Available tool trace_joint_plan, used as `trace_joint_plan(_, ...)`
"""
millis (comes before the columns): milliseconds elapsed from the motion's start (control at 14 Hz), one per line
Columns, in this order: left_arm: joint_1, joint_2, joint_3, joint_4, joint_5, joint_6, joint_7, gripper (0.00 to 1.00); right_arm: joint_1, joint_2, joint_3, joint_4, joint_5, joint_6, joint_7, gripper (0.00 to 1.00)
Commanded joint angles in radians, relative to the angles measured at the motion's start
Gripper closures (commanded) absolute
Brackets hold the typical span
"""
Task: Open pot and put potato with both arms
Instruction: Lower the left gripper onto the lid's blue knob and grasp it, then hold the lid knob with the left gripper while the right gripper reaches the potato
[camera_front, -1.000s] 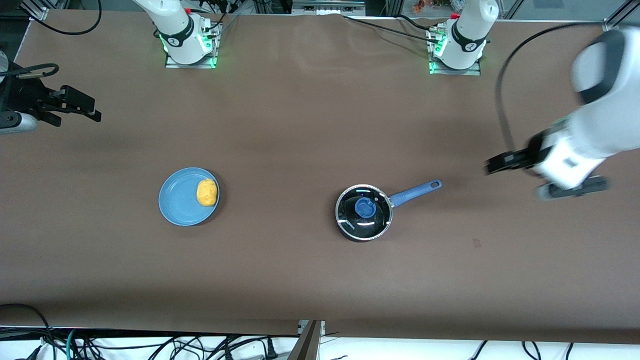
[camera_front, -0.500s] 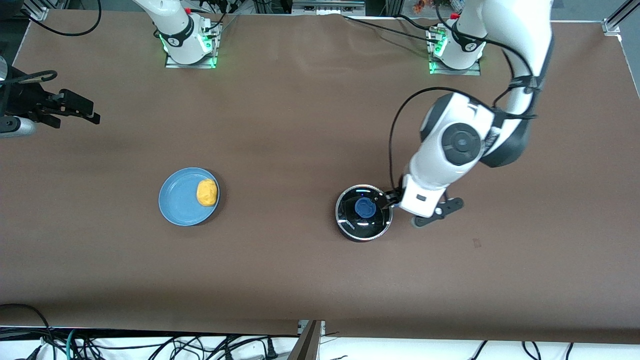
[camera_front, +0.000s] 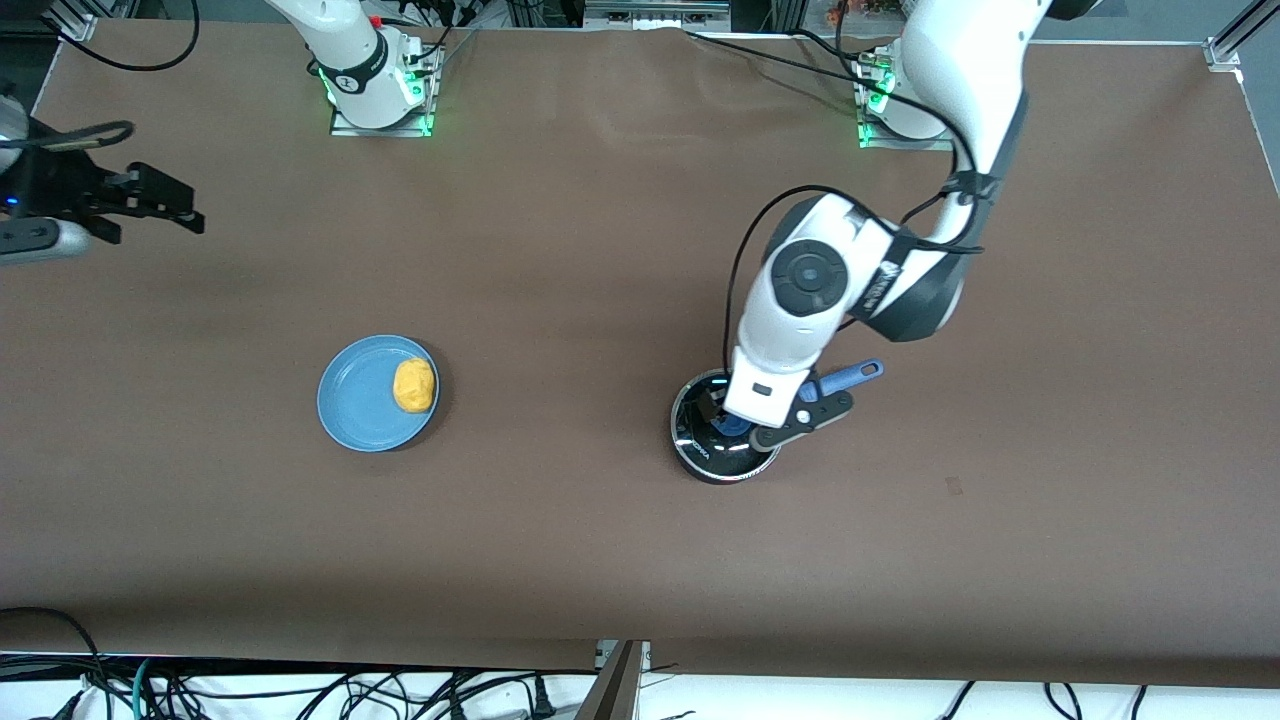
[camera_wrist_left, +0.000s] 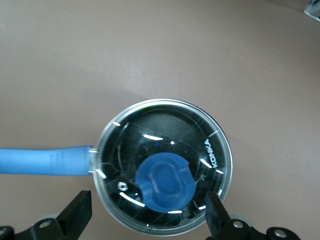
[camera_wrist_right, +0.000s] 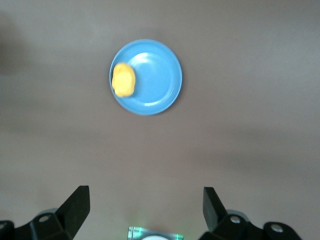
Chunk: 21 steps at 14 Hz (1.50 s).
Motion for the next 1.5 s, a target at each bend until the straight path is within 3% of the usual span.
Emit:
trace_joint_plan(0, -0.041, 0.045, 0.012, 0.052, 0.039, -0.007, -0.069, 0.00, 0.001, -0.018, 0.039, -0.007, -0.019, -0.028, -0.017, 0.00)
trace_joint_plan(286, -0.051, 0.076, 0.018, 0.057, 0.105, -0.001, -0.071, 0.00, 0.001, -0.004, 0.045, -0.002, -0.011, 0.027, -0.016, 0.00)
trace_joint_plan(714, -0.047, 0.098, 0.030, 0.064, 0.106, 0.056, -0.132, 0.00, 0.005, 0.027, 0.045, -0.004, 0.000, 0.201, -0.003, 0.00)
trace_joint_plan(1143, -0.047, 0.116, 0.037, 0.090, 0.111, 0.059, -0.199, 0.00, 0.001, 0.045, 0.039, -0.001, -0.017, 0.197, -0.003, 0.00)
trace_joint_plan(1429, -0.045, 0.116, 0.038, 0.086, 0.109, 0.059, -0.244, 0.05, 0.007, 0.148, 0.042, 0.015, -0.017, 0.194, -0.014, 0.00)
